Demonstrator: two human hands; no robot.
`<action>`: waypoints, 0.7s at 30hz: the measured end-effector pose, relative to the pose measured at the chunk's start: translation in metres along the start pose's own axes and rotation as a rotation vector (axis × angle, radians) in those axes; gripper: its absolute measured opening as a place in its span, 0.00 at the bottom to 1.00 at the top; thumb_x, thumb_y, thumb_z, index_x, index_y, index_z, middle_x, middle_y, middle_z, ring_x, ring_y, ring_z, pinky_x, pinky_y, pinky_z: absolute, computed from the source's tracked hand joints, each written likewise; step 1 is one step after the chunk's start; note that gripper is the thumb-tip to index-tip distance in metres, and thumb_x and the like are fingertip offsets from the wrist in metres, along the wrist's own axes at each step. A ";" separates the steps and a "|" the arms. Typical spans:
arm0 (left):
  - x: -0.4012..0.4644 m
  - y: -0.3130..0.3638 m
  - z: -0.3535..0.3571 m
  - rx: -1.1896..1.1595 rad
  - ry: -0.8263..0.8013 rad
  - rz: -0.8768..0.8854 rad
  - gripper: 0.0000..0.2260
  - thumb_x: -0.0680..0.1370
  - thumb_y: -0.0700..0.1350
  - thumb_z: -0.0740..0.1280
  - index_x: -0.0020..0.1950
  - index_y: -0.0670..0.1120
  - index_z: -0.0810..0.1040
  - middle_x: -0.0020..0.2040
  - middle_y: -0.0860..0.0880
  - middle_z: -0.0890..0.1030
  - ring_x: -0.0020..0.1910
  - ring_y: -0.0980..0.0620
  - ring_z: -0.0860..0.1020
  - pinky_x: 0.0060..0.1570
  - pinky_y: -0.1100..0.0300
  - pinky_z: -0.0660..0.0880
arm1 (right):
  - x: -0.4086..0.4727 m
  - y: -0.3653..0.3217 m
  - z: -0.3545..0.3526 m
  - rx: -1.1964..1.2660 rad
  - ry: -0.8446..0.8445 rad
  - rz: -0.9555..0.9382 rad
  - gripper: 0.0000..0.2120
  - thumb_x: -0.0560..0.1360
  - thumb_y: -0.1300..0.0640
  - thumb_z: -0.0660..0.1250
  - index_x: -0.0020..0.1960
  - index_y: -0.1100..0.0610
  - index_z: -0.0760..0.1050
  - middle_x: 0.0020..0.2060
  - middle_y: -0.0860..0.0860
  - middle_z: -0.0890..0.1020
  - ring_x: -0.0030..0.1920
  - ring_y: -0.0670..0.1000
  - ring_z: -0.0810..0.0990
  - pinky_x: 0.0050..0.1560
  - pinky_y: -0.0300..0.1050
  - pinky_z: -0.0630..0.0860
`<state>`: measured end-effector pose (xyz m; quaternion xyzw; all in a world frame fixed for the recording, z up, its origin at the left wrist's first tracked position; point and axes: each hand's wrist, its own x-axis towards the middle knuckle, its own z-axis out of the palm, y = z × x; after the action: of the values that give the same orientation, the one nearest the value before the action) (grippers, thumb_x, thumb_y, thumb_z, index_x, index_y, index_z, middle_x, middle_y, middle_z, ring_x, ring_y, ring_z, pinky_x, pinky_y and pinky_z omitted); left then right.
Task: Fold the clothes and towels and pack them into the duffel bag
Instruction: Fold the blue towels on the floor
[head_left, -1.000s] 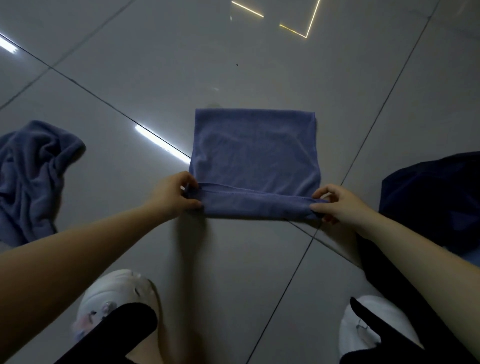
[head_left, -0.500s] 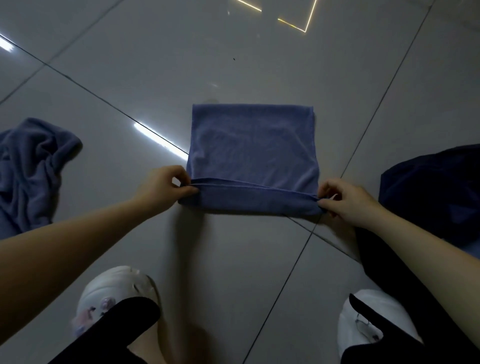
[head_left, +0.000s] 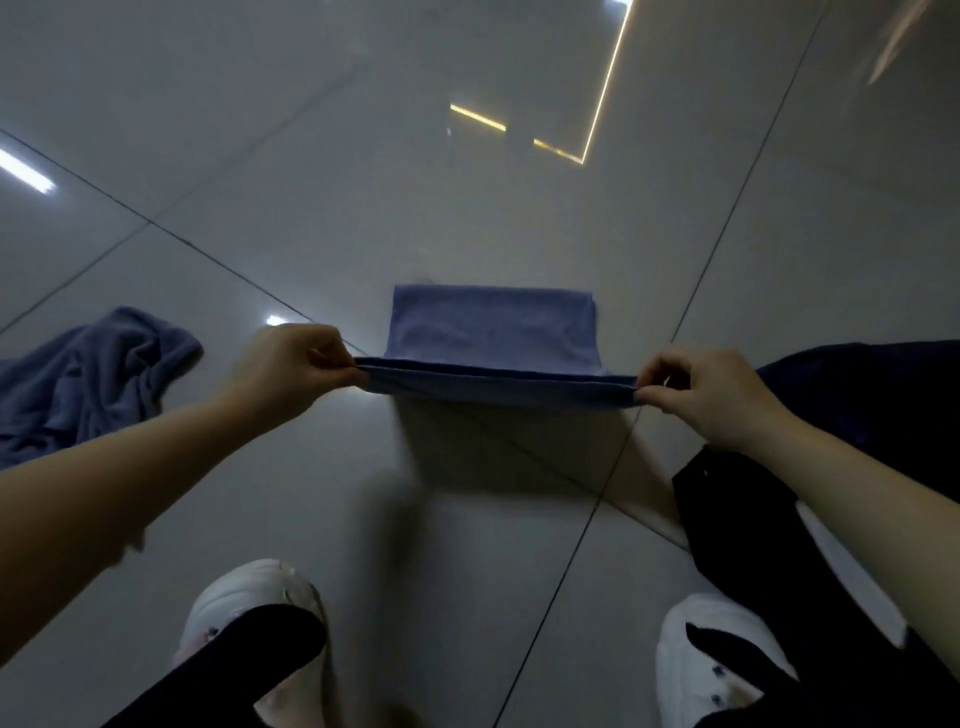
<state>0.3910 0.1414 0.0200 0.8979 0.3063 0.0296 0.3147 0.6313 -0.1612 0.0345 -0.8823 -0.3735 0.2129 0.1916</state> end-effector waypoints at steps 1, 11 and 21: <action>-0.001 0.011 -0.014 0.026 0.021 0.016 0.08 0.70 0.46 0.75 0.36 0.48 0.77 0.37 0.49 0.81 0.40 0.48 0.81 0.40 0.54 0.76 | -0.002 -0.009 -0.016 -0.026 0.042 -0.033 0.02 0.73 0.57 0.72 0.43 0.54 0.79 0.34 0.45 0.78 0.37 0.49 0.77 0.41 0.45 0.72; -0.054 0.140 -0.175 0.047 0.283 0.155 0.07 0.71 0.43 0.75 0.39 0.44 0.78 0.35 0.50 0.78 0.40 0.47 0.78 0.37 0.58 0.72 | -0.078 -0.127 -0.203 -0.287 0.264 -0.265 0.05 0.73 0.55 0.72 0.44 0.54 0.77 0.36 0.45 0.75 0.39 0.47 0.74 0.38 0.41 0.68; -0.126 0.184 -0.187 0.063 0.329 0.145 0.12 0.66 0.44 0.79 0.34 0.46 0.76 0.34 0.48 0.78 0.35 0.49 0.76 0.34 0.58 0.71 | -0.168 -0.130 -0.226 -0.143 0.360 -0.143 0.06 0.72 0.58 0.72 0.40 0.51 0.76 0.37 0.45 0.77 0.39 0.45 0.75 0.35 0.36 0.67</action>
<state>0.3411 0.0587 0.2945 0.9101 0.2887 0.1891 0.2294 0.5673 -0.2422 0.3270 -0.8887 -0.4092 0.0105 0.2065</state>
